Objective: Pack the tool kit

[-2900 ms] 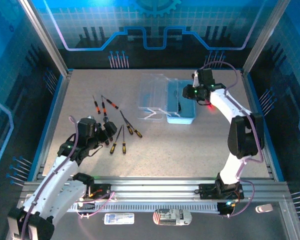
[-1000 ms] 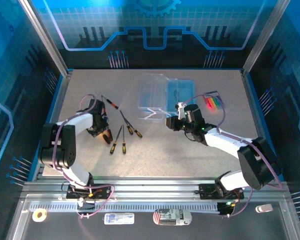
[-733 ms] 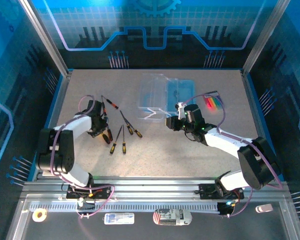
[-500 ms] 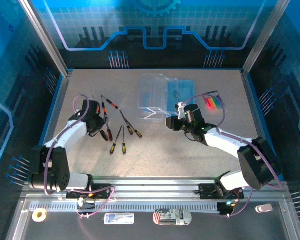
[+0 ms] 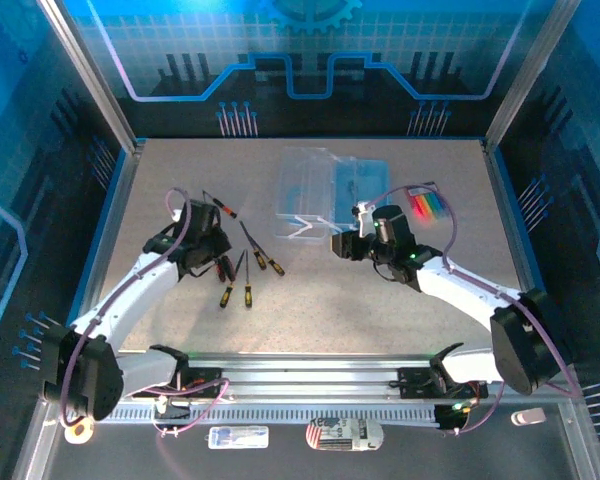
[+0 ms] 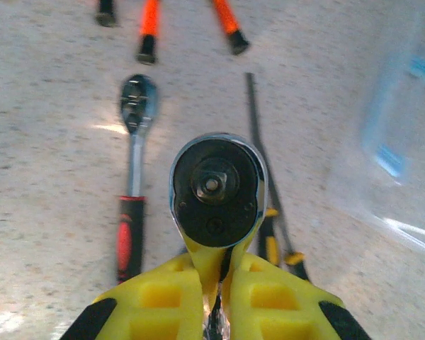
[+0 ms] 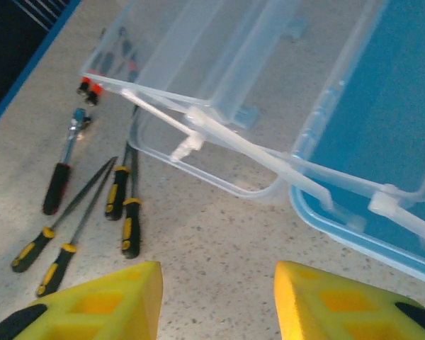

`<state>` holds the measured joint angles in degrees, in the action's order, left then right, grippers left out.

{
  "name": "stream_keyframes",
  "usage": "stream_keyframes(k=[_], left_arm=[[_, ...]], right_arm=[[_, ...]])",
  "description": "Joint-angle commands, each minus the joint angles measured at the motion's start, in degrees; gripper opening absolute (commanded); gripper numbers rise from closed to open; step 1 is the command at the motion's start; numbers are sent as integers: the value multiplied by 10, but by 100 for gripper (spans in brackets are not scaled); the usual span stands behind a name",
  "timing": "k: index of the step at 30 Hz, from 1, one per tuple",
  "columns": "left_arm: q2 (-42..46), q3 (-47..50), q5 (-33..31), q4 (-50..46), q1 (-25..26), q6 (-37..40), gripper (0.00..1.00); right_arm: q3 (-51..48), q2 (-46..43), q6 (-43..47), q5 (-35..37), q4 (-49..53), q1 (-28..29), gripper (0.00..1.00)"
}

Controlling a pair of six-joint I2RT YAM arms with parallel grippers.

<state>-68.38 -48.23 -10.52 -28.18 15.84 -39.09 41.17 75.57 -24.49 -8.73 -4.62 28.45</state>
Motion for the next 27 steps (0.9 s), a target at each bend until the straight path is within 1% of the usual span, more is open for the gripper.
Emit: stream_keyframes(k=[1, 4, 6, 10, 15, 19, 23, 27], left_arm=[[1, -11, 44, 61, 26, -17, 8], [-13, 0, 72, 106, 46, -31, 8], [-14, 6, 83, 130, 59, -42, 7], [-14, 13, 70, 156, 90, -70, 6], [-17, 32, 64, 191, 119, -102, 6], [-26, 35, 65, 191, 126, -108, 6], [-28, 52, 70, 213, 130, -126, 6], [-33, 53, 73, 219, 136, -130, 6]], right_arm=[[12, -15, -19, -61, 27, 5, 47], [17, -21, -40, -93, 30, 21, 48], [24, -26, -41, -91, 41, 42, 49], [35, -22, -57, -86, 29, 97, 52], [61, 22, -77, -94, 7, 153, 55], [75, 53, -91, -98, -13, 174, 56], [89, 94, -103, -108, -26, 190, 56], [113, 130, -114, -114, -37, 194, 55]])
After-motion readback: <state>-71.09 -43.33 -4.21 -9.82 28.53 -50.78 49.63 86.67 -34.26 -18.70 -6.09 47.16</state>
